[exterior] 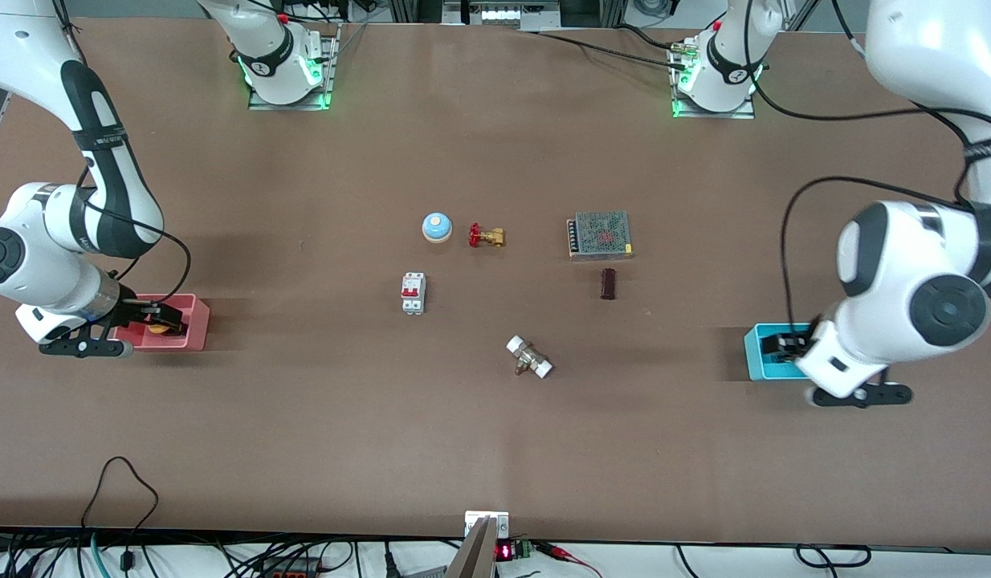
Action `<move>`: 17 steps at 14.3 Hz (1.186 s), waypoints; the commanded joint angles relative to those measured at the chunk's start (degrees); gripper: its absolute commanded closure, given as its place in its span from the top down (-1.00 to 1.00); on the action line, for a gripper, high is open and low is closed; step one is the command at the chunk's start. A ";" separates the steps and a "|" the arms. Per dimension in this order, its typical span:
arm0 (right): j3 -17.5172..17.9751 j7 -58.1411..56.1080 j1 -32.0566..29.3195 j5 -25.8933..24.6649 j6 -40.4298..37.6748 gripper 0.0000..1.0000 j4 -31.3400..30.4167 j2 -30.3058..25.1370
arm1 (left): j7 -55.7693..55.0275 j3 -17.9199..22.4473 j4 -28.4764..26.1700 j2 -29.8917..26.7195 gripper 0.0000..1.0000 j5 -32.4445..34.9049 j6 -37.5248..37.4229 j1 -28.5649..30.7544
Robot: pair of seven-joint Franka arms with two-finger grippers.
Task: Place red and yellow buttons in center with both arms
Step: 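Lower the right gripper onto the yellow button while the left gripper reaches the red button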
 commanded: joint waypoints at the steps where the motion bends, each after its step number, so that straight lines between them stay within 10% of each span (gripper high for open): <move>1: 0.37 -0.79 -1.02 -2.64 2.61 1.00 -0.76 0.45 | 3.15 -0.59 0.43 3.51 1.00 1.10 3.69 1.89; 13: 0.37 -2.81 -1.38 -3.96 4.11 1.00 -0.76 2.74 | 8.08 -0.94 -14.51 4.58 0.75 0.93 17.59 5.77; 17: 0.46 -2.81 -1.46 -3.87 3.94 0.99 -1.03 2.91 | 8.08 -1.03 -15.05 4.49 0.01 0.93 17.50 5.77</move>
